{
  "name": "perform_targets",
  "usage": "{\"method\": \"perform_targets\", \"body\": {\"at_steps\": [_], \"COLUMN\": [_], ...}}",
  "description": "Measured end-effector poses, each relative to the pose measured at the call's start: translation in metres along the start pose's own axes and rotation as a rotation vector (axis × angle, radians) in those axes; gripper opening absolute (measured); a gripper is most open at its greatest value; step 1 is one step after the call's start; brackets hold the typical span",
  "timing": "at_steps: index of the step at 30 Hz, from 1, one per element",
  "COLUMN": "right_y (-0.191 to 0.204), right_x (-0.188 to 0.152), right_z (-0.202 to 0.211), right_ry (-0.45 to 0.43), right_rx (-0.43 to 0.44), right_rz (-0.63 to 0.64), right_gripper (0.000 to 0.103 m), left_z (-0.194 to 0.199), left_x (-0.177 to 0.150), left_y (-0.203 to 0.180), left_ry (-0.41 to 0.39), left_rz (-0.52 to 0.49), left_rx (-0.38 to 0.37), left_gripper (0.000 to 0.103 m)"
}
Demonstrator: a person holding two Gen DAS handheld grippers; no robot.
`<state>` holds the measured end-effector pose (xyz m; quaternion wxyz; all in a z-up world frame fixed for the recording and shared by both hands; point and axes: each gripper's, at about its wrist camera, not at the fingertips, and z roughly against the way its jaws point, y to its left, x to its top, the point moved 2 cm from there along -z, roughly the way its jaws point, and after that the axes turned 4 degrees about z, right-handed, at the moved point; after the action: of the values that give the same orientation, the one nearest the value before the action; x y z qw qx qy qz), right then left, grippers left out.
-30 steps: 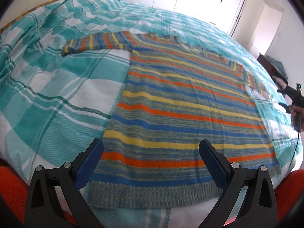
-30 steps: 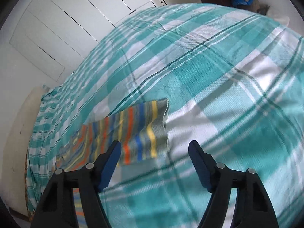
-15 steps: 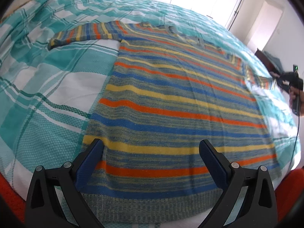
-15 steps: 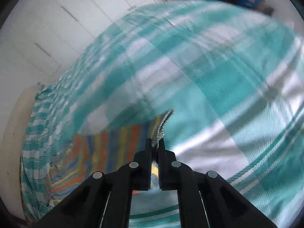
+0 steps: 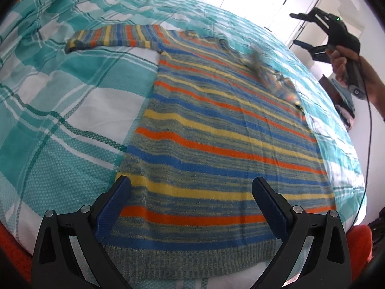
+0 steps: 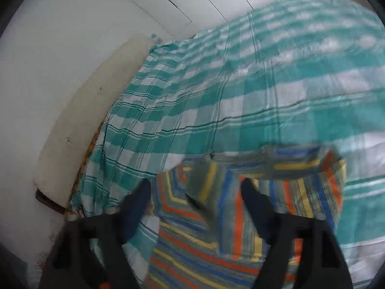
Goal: Fold small clothes
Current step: 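Carry the sleeve across the sweater body with the right tool and open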
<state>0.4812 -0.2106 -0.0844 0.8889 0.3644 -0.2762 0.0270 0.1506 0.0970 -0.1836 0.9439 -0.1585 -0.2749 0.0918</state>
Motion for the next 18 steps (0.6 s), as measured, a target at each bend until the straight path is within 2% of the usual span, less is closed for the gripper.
{"method": "perform_targets", "body": {"at_steps": [2, 6, 7, 9, 11, 12, 13, 14, 16, 18], "right_y": [-0.016, -0.060, -0.074, -0.105, -0.136, -0.147, -0.149, -0.147, -0.139, -0.116], "right_x": [-0.001, -0.008, -0.018, -0.048, -0.080, -0.094, -0.098, -0.099, -0.099, -0.102], "right_z": [0.003, 0.009, 0.008, -0.006, -0.021, -0.026, -0.023, -0.016, -0.006, 0.009], "right_ry": [-0.008, 0.039, 0.068, 0.138, 0.230, 0.260, 0.241, 0.199, 0.169, 0.142], "right_rx": [-0.015, -0.082, -0.097, -0.140, -0.261, -0.296, -0.309, -0.309, -0.302, -0.304], "right_rz": [-0.005, -0.032, -0.053, -0.099, -0.121, -0.125, -0.113, -0.104, -0.106, -0.031], "right_gripper": [0.075, 0.058, 0.054, 0.053, 0.053, 0.043, 0.030, 0.029, 0.032, 0.035], "left_z": [0.001, -0.002, -0.004, -0.008, -0.012, -0.012, -0.013, -0.014, -0.014, -0.015], "left_x": [0.002, 0.005, 0.005, 0.004, 0.002, 0.002, 0.000, 0.000, -0.001, 0.000], "left_y": [0.001, -0.001, -0.003, -0.007, -0.012, -0.013, -0.014, -0.015, -0.015, -0.015], "left_ry": [-0.006, -0.001, 0.006, 0.017, 0.027, 0.030, 0.032, 0.033, 0.032, 0.030], "left_rz": [-0.005, -0.008, -0.012, -0.029, -0.057, -0.065, -0.075, -0.082, -0.085, -0.084], "left_rx": [-0.003, -0.017, -0.020, -0.015, -0.001, 0.005, 0.012, 0.018, 0.022, 0.025], "left_gripper": [0.101, 0.101, 0.101, 0.101, 0.101, 0.101, 0.101, 0.101, 0.101, 0.101]}}
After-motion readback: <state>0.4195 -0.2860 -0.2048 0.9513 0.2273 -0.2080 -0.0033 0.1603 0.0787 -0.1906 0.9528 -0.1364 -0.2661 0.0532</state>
